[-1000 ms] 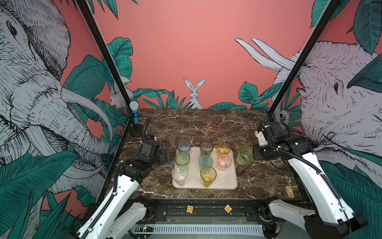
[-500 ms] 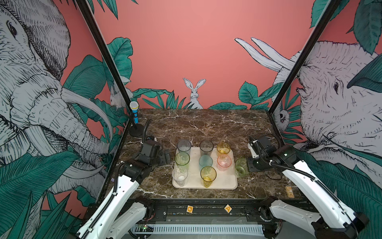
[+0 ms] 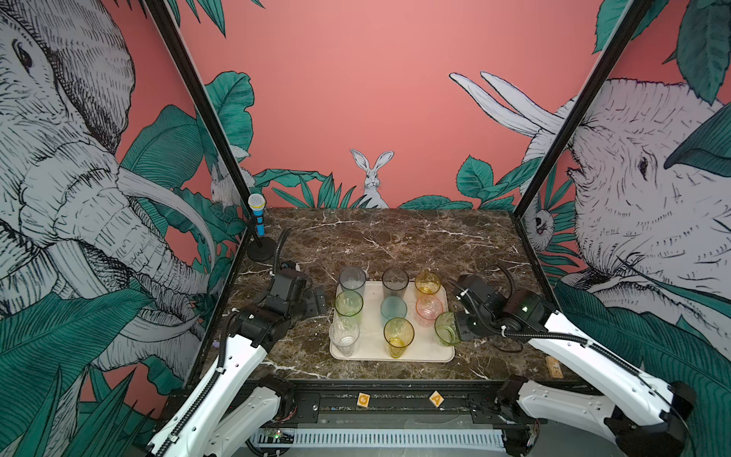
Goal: Place the glasses into the tray
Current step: Place the glass on the tray.
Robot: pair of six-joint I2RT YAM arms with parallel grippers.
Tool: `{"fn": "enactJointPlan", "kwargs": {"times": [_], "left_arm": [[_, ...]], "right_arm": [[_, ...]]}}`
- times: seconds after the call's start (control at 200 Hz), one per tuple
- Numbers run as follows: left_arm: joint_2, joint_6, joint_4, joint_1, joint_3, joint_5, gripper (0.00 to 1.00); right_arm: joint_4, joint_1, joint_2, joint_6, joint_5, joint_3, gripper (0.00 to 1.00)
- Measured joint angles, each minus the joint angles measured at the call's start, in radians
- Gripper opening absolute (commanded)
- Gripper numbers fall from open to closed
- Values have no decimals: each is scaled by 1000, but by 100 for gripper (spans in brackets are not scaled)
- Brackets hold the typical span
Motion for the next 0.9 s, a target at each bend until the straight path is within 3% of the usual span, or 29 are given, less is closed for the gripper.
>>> {"fn": "enactJointPlan", "kwargs": {"times": [0.385,0.9], "left_arm": [[-1,-3,0,0,-2,4,95],[-1,-3,0,0,-2,11,95]], "right_arm": [[92,109,54,80,16,-97,0],[231,121,110,123,35,-208,0]]}}
